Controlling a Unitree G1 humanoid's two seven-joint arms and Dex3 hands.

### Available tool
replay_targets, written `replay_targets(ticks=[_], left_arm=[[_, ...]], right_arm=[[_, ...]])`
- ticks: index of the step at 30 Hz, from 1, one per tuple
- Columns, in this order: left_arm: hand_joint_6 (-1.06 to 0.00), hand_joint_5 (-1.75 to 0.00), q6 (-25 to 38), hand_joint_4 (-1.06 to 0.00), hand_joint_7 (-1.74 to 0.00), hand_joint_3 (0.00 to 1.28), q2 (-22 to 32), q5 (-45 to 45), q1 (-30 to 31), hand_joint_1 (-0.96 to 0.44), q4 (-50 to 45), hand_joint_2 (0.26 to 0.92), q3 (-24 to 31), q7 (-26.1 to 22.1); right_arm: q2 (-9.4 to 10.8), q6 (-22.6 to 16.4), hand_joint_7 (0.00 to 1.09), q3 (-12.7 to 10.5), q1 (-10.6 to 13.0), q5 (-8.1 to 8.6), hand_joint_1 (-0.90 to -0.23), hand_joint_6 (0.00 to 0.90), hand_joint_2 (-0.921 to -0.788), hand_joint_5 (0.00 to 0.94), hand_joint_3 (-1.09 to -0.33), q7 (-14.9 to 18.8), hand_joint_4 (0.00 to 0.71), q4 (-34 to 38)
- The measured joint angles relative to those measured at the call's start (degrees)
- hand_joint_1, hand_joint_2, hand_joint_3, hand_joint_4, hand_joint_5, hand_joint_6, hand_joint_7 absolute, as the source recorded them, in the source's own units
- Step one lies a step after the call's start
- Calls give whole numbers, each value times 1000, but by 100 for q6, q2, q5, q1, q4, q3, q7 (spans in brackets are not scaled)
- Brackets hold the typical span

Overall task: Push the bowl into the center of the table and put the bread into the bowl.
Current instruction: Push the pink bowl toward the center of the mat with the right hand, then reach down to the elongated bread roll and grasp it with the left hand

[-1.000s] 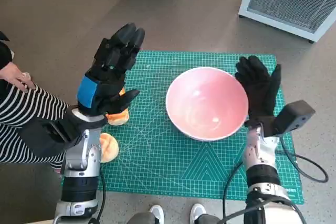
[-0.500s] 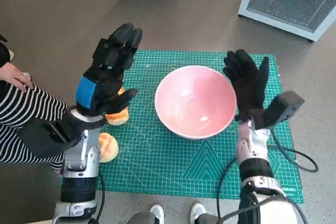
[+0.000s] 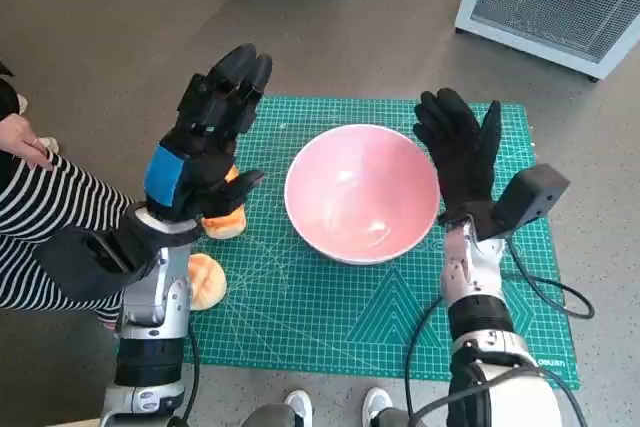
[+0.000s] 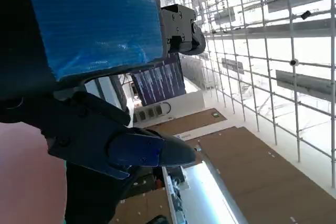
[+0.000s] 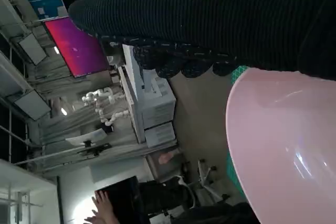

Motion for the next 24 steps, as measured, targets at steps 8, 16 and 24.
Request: replay_targets(ticks=[8, 16, 24], left_arm=[[1, 0, 11, -49, -431, 286, 4, -4, 0, -610, 0, 921, -3, -25], [1, -4, 221, -58, -451, 285, 213, -80, -69, -619, 18, 921, 89, -124], [1, -13, 193, -78, -434, 307, 717, -47, -604, -630, 454, 921, 289, -412]], right_arm=[[-75, -52, 381, 40, 104, -17, -623, 43, -921, 3, -834, -82, 55, -602], [-185, -152, 404, 298, 676, -236, -639, 64, -921, 10, -782, -200, 76, -2183], [-235, -8, 441, 613, 1334, -190, -682, 114, -921, 24, -684, -68, 118, -3932]])
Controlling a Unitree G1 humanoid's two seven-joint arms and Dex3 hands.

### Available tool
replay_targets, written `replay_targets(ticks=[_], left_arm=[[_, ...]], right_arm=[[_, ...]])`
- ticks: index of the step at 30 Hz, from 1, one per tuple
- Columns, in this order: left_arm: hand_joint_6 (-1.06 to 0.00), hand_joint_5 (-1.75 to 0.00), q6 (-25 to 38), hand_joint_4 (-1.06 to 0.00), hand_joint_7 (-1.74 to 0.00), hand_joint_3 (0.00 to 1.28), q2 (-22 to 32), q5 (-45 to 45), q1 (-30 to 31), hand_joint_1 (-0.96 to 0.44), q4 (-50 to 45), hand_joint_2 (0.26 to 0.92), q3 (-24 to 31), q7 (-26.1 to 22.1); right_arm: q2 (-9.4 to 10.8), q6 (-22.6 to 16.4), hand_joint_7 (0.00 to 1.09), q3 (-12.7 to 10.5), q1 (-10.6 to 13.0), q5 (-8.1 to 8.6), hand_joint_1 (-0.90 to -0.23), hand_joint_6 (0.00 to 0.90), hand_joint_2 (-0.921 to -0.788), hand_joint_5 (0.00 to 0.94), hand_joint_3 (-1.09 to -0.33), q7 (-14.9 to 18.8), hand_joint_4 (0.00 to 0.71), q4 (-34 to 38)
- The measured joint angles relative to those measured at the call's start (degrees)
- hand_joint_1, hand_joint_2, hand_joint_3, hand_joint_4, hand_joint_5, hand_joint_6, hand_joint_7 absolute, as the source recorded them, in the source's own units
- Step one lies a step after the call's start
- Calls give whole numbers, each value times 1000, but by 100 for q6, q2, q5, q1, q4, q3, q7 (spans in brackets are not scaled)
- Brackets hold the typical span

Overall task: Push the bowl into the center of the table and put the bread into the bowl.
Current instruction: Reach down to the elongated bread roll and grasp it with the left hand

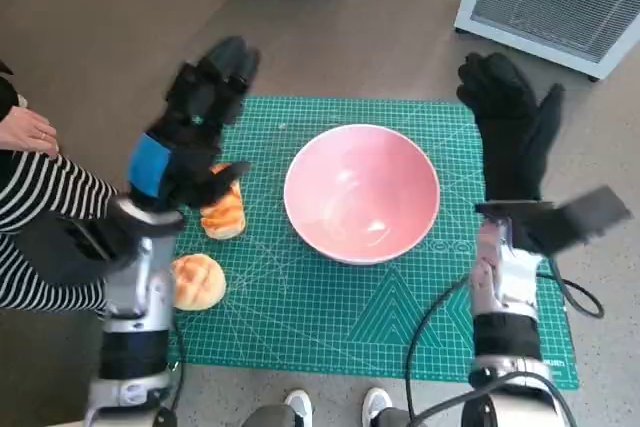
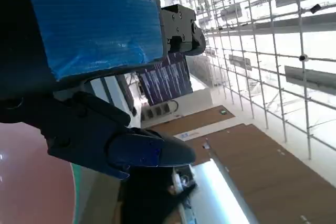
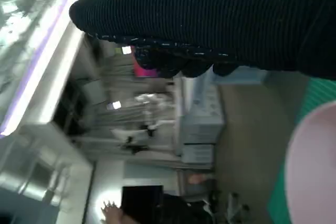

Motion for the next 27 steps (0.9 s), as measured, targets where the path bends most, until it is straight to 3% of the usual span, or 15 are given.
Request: replay_targets(ticks=[6, 12, 19, 27], left_arm=[[-5, -13, -812, -89, -480, 298, 686, 396, -644, -595, 931, 921, 67, -440], [-73, -29, -1762, -150, -549, 172, 1390, 1032, -1294, -549, 1959, 921, 14, -654], [-267, -23, -2677, -257, -454, 29, 2130, 2529, -1830, -431, 2940, 878, -465, -159], [-456, -5, -3380, -346, -216, 2, 2755, 4330, -2269, -263, 3776, 831, -1364, 718]], right_arm=[[-8, 208, 453, 201, 327, 204, -703, 127, -921, 25, -631, 214, 139, -1117], [-58, 305, 457, 360, 491, 216, -718, 127, -921, 23, -597, 343, 151, -1706], [-209, 373, 463, 384, 614, 198, -721, 131, -921, 21, -590, 350, 155, -1966], [-239, 485, 464, 376, 684, 194, -716, 129, -921, 18, -588, 326, 157, -2042]])
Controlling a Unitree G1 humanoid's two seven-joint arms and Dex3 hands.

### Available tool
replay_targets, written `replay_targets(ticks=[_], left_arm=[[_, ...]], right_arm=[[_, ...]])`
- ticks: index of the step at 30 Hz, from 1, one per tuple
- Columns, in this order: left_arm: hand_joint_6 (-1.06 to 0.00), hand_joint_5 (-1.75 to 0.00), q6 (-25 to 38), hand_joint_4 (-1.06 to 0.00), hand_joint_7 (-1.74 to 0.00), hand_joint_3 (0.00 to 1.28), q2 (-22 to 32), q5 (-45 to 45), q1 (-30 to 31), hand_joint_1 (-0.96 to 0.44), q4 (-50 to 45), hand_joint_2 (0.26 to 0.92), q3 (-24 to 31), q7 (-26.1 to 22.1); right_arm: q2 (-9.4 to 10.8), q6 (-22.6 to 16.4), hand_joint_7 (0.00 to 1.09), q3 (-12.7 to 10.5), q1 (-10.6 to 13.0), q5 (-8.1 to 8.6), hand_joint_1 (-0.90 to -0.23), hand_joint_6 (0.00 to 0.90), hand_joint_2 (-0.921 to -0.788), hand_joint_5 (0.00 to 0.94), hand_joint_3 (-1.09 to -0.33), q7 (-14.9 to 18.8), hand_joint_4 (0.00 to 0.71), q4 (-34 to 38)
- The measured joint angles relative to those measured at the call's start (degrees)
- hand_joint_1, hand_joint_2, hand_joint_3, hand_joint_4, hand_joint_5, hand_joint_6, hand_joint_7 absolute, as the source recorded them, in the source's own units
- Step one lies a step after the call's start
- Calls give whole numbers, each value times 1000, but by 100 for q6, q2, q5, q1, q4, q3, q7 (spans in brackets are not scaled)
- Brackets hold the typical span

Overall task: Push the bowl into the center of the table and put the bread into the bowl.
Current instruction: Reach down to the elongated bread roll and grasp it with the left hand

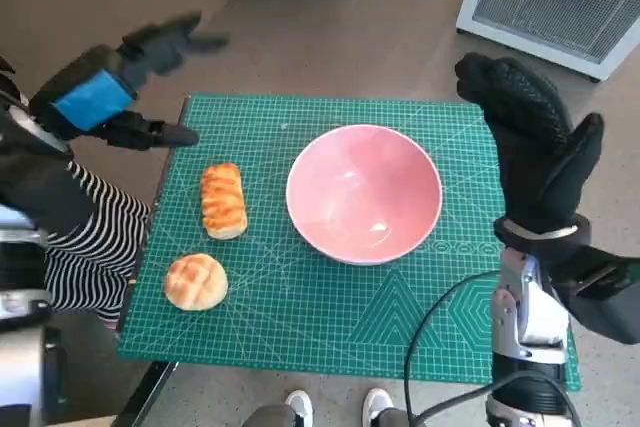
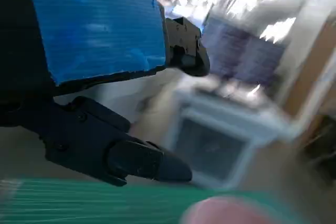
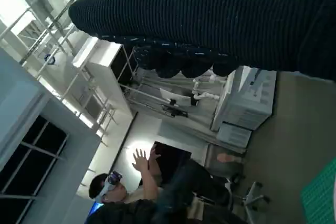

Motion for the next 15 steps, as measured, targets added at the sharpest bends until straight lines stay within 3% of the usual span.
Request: replay_targets(ticks=[8, 15], left_arm=[[-476, -1, -500, -350, -104, 0, 141, 1026, -382, -208, 533, 789, -832, 487], [-453, -1, -575, -323, -55, 0, 228, 2088, -590, -311, 581, 754, -1590, 1110]], right_arm=[[-2, 93, 465, -7, 8, -6, -712, 126, -921, 14, -595, -64, 159, -16], [-1, 164, 466, -3, 25, -8, -707, 126, -921, 12, -598, -125, 159, -66]])
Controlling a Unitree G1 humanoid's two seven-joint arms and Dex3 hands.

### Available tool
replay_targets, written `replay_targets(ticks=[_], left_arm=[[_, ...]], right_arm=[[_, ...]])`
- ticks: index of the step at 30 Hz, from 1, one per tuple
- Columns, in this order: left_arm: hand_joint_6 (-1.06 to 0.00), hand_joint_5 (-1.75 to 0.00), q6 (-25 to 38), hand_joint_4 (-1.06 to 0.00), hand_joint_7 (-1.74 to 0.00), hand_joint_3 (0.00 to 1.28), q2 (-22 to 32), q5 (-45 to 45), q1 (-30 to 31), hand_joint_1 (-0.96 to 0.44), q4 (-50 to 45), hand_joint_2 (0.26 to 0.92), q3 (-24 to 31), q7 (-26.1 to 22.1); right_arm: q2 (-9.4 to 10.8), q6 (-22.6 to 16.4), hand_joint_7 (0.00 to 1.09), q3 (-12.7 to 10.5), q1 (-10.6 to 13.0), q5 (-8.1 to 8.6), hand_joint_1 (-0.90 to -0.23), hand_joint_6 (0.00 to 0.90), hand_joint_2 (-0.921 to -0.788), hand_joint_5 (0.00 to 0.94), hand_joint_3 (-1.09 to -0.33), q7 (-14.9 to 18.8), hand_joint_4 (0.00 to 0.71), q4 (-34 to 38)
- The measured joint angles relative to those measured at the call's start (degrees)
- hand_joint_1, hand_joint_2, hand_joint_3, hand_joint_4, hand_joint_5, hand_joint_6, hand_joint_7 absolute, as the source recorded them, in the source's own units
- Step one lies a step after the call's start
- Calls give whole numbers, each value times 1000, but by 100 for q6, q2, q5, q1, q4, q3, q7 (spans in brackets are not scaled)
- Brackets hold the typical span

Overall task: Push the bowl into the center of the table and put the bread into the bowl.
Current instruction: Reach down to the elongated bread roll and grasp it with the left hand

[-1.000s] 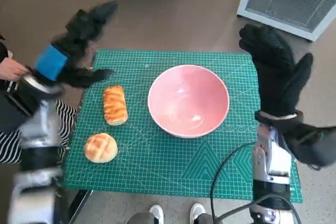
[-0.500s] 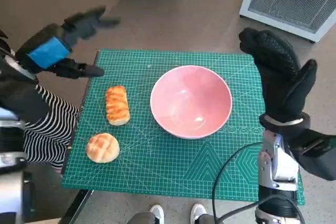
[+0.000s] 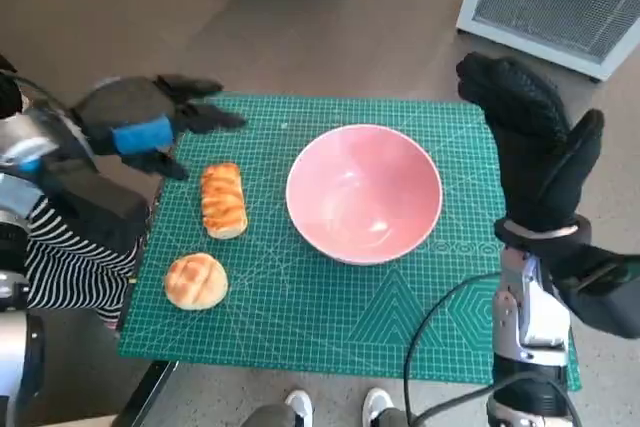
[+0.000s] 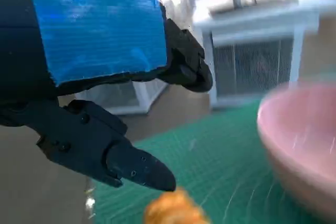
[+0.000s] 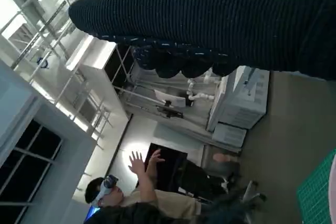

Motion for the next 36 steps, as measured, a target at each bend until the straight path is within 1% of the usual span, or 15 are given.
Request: replay_targets(ticks=[2, 5, 11, 16, 22, 32, 36], left_arm=[[-432, -2, 17, -322, -37, 0, -1, 293, -42, -328, -2, 734, -201, 202], [-420, -2, 47, -321, -25, 0, -5, 637, -99, -332, -1, 720, -504, 428], [-431, -6, 81, -334, -20, 0, -37, 1066, -204, -311, 56, 702, -946, 672], [-450, -7, 77, -346, -20, 0, -102, 1079, -263, -277, 286, 692, -1111, 823], [-466, -7, 65, -362, -15, 1, -244, 1046, -272, -224, 615, 685, -1208, 871], [-472, -7, 160, -383, -8, 6, -460, 1059, -271, -164, 1041, 704, -1466, 1027], [-482, -8, 272, -394, -9, 9, -543, 1081, -271, -154, 1184, 713, -1622, 1174]], right_arm=[[1, 14, 467, 3, 5, 0, -704, 126, -921, 12, -598, -14, 159, -14], [3, 39, 467, 8, 18, 1, -701, 127, -921, 11, -598, -32, 161, -41], [5, 57, 468, 12, 92, 7, -700, 127, -921, 11, -598, -39, 165, -75], [12, 96, 468, 12, 156, 16, -699, 129, -921, 11, -597, -40, 167, -115], [25, 112, 469, 11, 203, 18, -692, 130, -921, 11, -601, -40, 170, -180], [27, 165, 468, -7, 279, 22, -691, 132, -921, 10, -603, -58, 173, -252], [33, 183, 467, -10, 317, 22, -691, 132, -921, 9, -602, -94, 173, -284]])
